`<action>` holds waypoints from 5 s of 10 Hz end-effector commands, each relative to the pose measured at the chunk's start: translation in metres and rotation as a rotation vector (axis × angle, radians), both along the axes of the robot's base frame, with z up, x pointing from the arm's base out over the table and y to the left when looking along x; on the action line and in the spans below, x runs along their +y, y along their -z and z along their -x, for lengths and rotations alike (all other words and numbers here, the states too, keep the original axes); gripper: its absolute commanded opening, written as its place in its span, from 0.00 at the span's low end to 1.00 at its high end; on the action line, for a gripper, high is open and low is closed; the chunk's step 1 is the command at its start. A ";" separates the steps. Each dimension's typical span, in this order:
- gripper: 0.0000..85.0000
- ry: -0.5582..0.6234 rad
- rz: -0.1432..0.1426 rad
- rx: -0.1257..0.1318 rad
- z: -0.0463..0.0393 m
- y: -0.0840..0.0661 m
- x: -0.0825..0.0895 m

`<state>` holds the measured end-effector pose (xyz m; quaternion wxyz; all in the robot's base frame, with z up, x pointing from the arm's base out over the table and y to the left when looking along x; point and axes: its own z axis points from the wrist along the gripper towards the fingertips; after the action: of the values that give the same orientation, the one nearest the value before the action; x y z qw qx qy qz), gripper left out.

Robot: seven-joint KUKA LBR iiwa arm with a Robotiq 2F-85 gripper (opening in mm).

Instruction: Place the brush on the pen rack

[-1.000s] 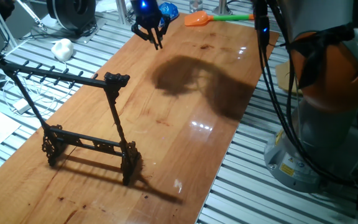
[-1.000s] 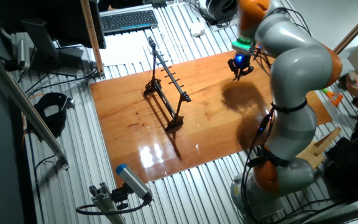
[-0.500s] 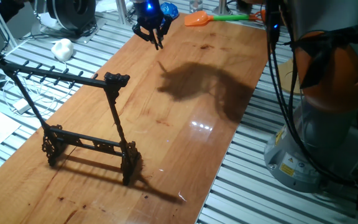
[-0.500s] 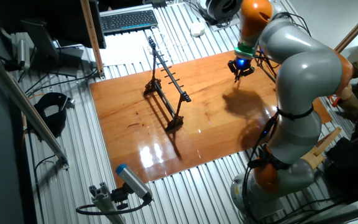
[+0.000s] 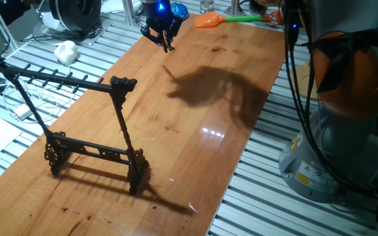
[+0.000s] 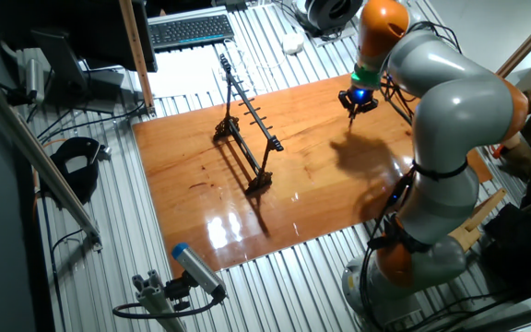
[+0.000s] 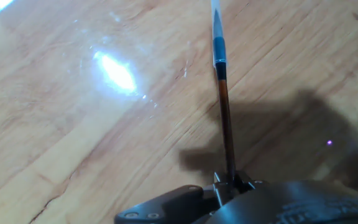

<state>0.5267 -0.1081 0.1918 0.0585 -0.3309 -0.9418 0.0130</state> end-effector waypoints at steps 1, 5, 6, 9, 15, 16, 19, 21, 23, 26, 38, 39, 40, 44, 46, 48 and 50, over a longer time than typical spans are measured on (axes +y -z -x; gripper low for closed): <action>0.00 0.008 -0.013 0.011 -0.0002 0.000 0.000; 0.00 0.107 -0.050 0.070 -0.0275 -0.012 0.050; 0.00 0.127 -0.051 0.076 -0.0346 -0.016 0.066; 0.00 0.203 -0.057 0.097 -0.0453 -0.028 0.108; 0.00 0.356 -0.064 0.156 -0.0488 -0.046 0.187; 0.00 0.375 -0.064 0.167 -0.0457 -0.049 0.200; 0.00 0.431 -0.080 0.184 -0.0351 -0.054 0.228; 0.00 0.473 -0.094 0.196 -0.0287 -0.058 0.242; 0.00 0.490 -0.102 0.200 -0.0231 -0.060 0.250; 0.00 0.515 -0.129 0.217 -0.0211 -0.060 0.251; 0.00 0.542 -0.165 0.264 -0.0155 -0.075 0.248; 0.00 0.509 -0.124 0.256 -0.0155 -0.075 0.248; 0.00 0.426 -0.031 0.225 -0.0155 -0.075 0.248; 0.00 0.326 -0.138 0.177 -0.0155 -0.075 0.248; 0.00 0.379 -0.147 0.196 -0.0155 -0.075 0.248; 0.00 0.423 -0.164 0.208 -0.0178 -0.082 0.261; 0.00 0.451 -0.156 0.213 -0.0199 -0.087 0.272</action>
<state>0.5469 0.1640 0.2785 0.1838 -0.5248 -0.8302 -0.0383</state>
